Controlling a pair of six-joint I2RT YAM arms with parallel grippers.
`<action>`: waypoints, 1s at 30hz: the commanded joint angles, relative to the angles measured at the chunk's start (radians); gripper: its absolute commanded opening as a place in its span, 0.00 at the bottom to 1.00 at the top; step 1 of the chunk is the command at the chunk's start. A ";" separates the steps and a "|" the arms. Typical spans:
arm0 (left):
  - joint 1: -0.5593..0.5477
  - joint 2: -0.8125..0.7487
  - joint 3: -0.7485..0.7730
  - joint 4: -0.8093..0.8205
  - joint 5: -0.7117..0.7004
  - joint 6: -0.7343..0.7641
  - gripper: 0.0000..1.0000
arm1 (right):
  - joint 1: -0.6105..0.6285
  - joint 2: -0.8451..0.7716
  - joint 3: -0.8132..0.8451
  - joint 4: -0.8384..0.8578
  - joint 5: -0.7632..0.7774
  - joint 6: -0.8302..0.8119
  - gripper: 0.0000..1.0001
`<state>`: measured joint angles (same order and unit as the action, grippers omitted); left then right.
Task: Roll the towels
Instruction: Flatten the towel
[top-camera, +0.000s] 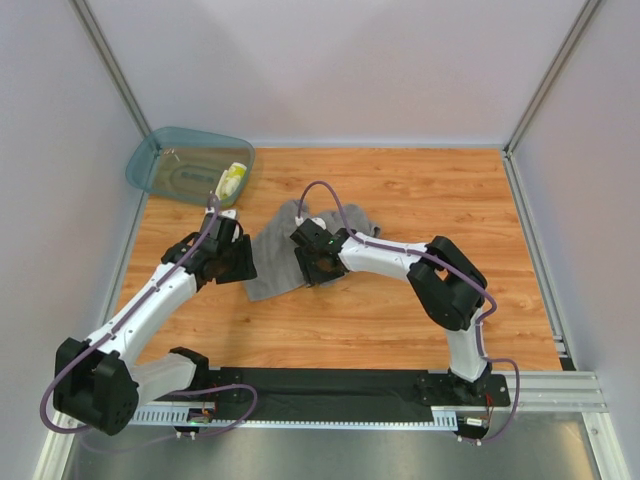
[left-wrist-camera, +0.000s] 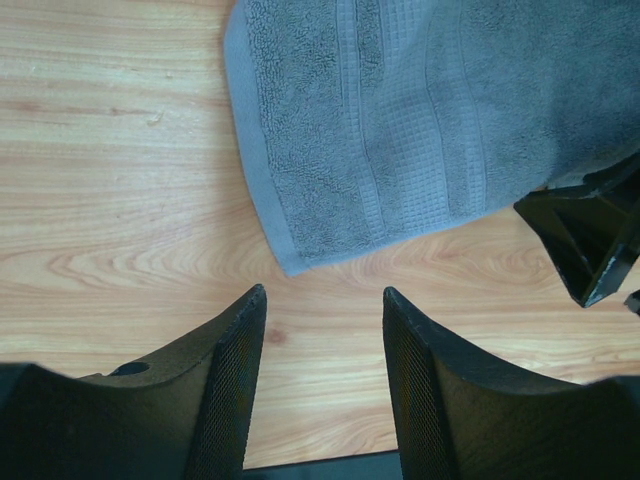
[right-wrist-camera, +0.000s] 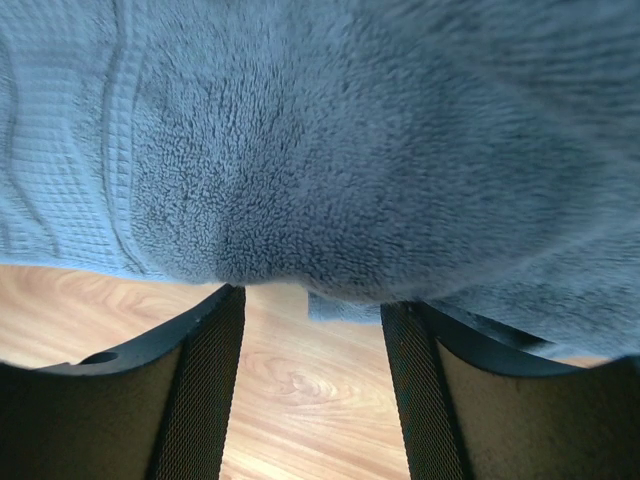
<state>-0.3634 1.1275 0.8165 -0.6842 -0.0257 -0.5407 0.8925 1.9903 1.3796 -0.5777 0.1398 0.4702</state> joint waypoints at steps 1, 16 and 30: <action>0.003 -0.043 -0.004 -0.006 0.013 -0.005 0.57 | 0.008 0.025 -0.010 -0.033 0.053 0.001 0.53; -0.002 -0.051 -0.037 0.011 0.055 -0.019 0.54 | 0.003 -0.016 -0.106 0.004 0.034 0.013 0.04; -0.141 0.201 -0.054 0.031 -0.181 -0.071 0.69 | -0.007 -0.070 -0.178 0.021 0.023 0.021 0.02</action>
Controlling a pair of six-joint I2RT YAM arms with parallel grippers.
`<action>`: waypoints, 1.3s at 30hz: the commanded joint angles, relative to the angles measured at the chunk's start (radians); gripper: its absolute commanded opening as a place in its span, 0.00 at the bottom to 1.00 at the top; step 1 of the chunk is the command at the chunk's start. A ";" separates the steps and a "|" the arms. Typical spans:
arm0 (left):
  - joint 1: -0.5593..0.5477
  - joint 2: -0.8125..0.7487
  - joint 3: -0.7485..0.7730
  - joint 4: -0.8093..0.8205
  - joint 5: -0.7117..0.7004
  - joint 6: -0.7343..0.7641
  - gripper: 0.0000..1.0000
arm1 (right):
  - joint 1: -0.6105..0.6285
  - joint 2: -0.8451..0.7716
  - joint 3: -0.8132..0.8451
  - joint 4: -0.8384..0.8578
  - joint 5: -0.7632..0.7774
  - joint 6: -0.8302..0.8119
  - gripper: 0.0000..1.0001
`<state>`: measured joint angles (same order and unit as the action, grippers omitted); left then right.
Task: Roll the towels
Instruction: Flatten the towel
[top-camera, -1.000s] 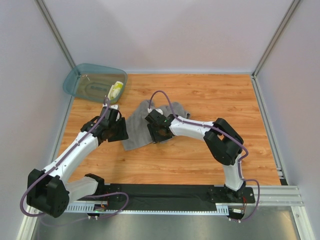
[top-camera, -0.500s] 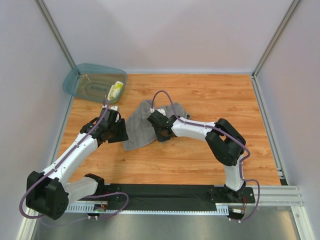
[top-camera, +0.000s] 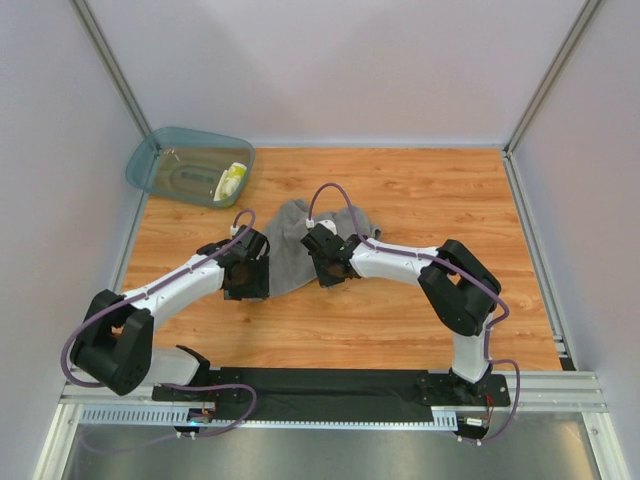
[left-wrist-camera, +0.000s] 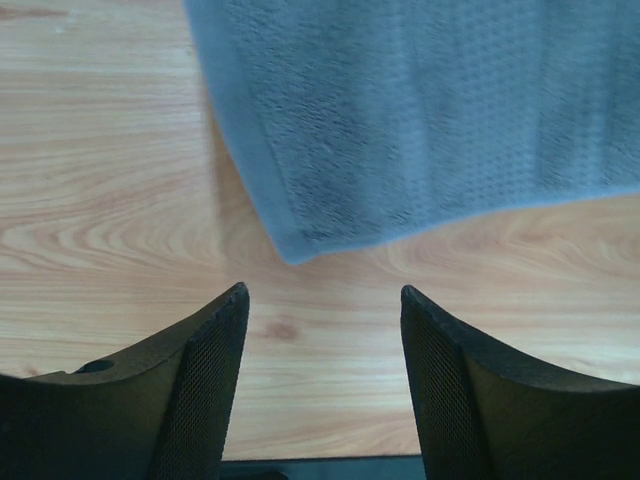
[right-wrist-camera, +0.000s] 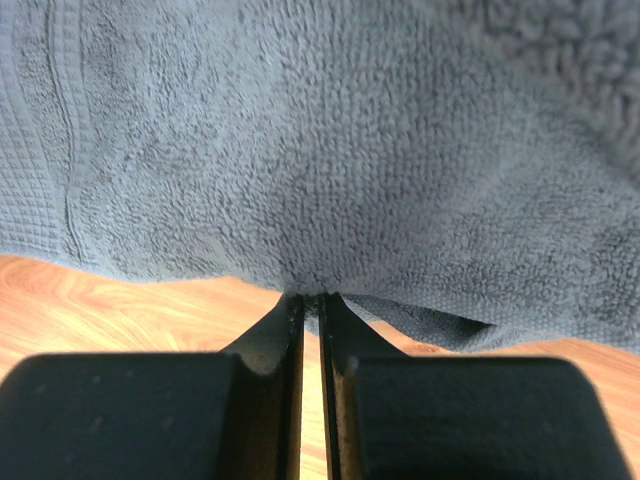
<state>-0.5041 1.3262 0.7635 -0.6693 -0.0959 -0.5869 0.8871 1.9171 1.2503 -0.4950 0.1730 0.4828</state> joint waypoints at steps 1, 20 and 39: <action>-0.001 0.016 -0.004 0.029 -0.119 -0.021 0.69 | -0.002 -0.004 -0.058 -0.060 -0.012 0.005 0.02; -0.005 0.235 0.031 0.099 -0.120 -0.004 0.07 | -0.027 -0.055 -0.123 -0.059 -0.015 -0.009 0.00; 0.191 -0.197 0.571 -0.257 0.030 0.101 0.00 | -0.549 -0.613 -0.172 -0.359 0.088 0.001 0.00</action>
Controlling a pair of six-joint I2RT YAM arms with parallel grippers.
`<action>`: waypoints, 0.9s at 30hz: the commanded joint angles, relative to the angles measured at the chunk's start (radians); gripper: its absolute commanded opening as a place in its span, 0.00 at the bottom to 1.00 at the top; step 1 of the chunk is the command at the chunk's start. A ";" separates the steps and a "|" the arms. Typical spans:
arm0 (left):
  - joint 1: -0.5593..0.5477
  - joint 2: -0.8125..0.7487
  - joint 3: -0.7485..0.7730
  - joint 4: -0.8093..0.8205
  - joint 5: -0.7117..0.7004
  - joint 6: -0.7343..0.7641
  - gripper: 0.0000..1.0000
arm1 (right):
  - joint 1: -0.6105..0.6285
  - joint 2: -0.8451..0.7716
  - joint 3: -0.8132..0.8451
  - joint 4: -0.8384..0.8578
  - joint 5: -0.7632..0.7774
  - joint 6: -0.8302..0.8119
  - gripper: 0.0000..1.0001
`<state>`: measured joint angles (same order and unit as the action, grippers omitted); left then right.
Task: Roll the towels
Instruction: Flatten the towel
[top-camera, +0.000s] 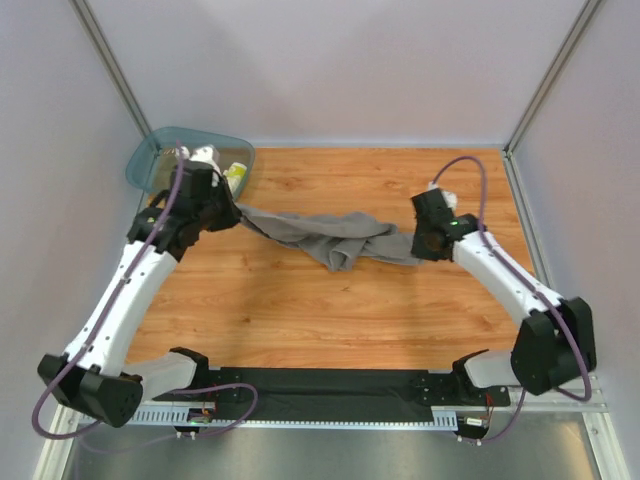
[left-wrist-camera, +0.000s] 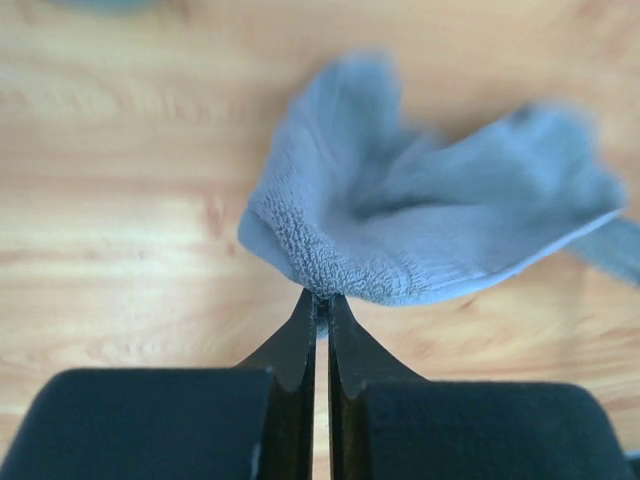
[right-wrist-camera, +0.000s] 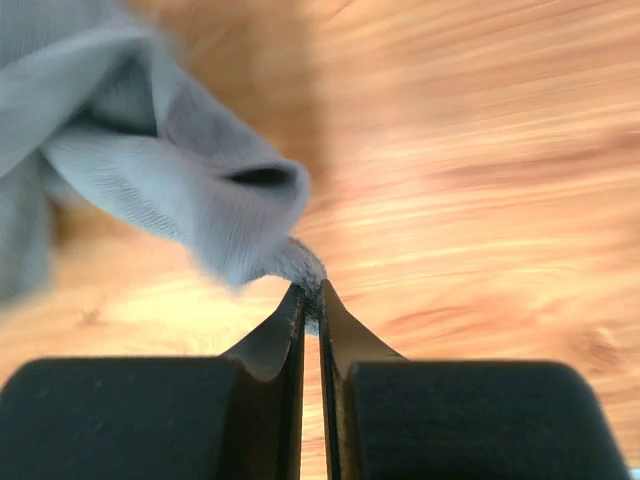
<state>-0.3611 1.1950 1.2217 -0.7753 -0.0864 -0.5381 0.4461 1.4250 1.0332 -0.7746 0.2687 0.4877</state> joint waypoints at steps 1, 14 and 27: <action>0.065 -0.075 0.180 -0.172 0.020 0.062 0.00 | -0.150 -0.138 0.060 -0.103 -0.032 -0.012 0.00; 0.353 -0.202 0.391 -0.344 0.099 0.153 0.00 | -0.760 -0.261 0.395 -0.248 -0.445 0.017 0.00; 0.353 -0.455 0.332 -0.524 0.125 0.139 0.00 | -0.808 -0.616 0.375 -0.373 -0.528 0.052 0.00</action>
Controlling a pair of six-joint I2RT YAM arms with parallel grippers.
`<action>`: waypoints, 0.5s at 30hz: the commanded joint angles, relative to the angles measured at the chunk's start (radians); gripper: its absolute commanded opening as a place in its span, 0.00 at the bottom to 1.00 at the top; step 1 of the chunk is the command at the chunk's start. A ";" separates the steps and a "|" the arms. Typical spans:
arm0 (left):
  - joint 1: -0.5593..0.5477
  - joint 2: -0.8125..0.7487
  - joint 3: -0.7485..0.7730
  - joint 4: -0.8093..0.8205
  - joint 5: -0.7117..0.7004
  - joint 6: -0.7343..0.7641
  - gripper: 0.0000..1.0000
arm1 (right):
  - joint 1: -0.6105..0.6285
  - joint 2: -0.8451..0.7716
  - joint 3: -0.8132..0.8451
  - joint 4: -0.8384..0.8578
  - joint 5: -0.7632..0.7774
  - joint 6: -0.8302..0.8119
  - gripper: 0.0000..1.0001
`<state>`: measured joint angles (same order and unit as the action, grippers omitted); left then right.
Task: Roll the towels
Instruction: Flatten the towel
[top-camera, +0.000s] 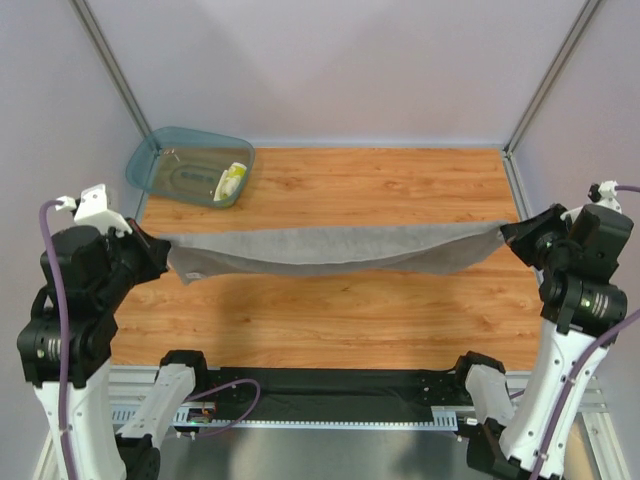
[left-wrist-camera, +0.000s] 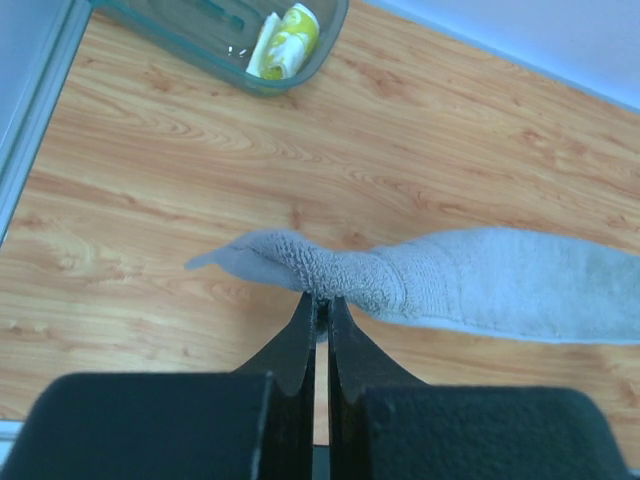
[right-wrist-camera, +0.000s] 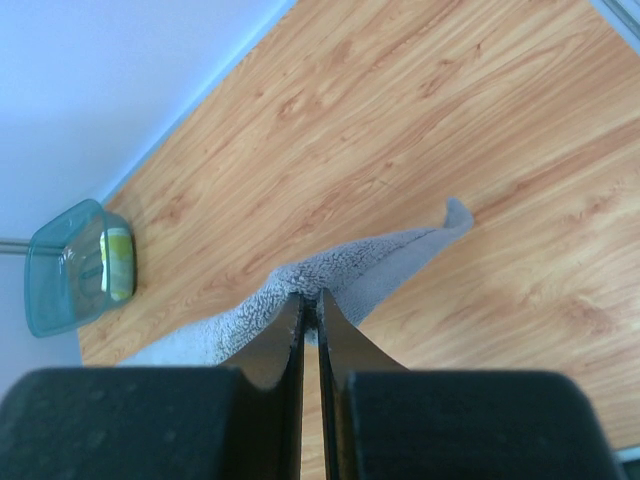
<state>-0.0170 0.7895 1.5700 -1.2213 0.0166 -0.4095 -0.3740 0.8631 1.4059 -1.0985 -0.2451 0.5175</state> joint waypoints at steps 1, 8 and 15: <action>0.009 -0.067 -0.025 -0.089 0.017 0.012 0.00 | 0.020 -0.074 0.010 -0.072 0.012 0.026 0.00; 0.009 -0.214 -0.156 -0.036 -0.015 -0.003 0.00 | 0.035 -0.150 0.030 -0.078 0.112 0.026 0.00; 0.009 -0.089 -0.192 0.005 -0.032 0.012 0.00 | 0.035 0.051 0.010 -0.032 0.101 -0.028 0.00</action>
<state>-0.0166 0.6212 1.4151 -1.2797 -0.0055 -0.4122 -0.3424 0.8059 1.4326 -1.1744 -0.1509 0.5213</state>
